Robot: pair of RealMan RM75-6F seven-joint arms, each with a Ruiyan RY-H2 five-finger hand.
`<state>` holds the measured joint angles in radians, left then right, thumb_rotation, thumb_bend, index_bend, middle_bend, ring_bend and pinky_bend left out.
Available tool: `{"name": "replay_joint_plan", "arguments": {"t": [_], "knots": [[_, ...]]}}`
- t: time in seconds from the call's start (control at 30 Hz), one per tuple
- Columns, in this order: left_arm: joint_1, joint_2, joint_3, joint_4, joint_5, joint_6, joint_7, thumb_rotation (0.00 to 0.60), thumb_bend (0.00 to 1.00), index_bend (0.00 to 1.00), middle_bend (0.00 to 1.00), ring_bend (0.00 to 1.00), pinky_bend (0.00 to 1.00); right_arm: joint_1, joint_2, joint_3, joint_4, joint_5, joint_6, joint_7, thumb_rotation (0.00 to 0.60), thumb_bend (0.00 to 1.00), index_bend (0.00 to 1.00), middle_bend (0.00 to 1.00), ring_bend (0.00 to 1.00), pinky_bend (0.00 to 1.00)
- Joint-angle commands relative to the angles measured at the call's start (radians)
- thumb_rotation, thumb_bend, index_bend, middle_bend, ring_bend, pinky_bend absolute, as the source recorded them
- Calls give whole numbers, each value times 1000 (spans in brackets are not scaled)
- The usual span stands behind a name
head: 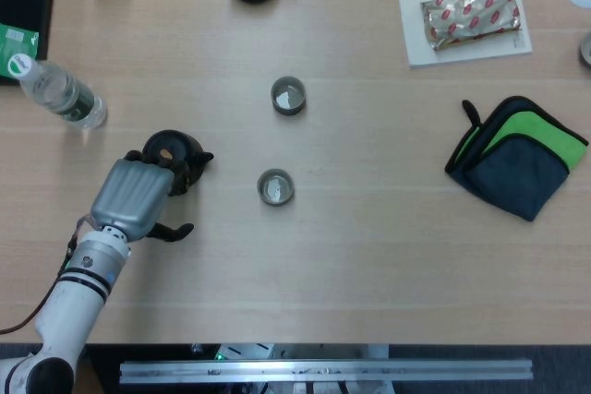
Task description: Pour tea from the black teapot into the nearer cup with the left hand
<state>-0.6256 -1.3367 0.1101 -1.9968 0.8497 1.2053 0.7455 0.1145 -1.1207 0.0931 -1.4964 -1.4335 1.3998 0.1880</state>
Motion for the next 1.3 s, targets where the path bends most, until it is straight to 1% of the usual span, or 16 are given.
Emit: {"name": "replay_joint_plan", "arguments": {"t": [0.03,0.23,0.57,1.0,1.3], "knots": [[2,-1,-1,0,-5,5,10,403,189,241,318,247,222,0,0,0,1,0,-1,1,600,7,275,373,288,325],[8,5,-8,2,-15,15,18,410,189,242,317,247,222,1,0,1,-1,-1,-1,-1,600,6,275,373,288,325],[21,16,-3,1,-23,18,26,426,189,245,319,247,222,3,1,1,-5,-6,-1,-3,600,7,275,373,288,325],[25,6,-10,-7,-14,13,33,425,189,255,324,247,222,1,1,0,0,-7,1,4,600,8,275,373,288,325],[25,-8,-11,0,-28,12,53,426,189,261,329,247,222,0,2,0,3,-7,2,10,600,7,275,373,288,325]]}}
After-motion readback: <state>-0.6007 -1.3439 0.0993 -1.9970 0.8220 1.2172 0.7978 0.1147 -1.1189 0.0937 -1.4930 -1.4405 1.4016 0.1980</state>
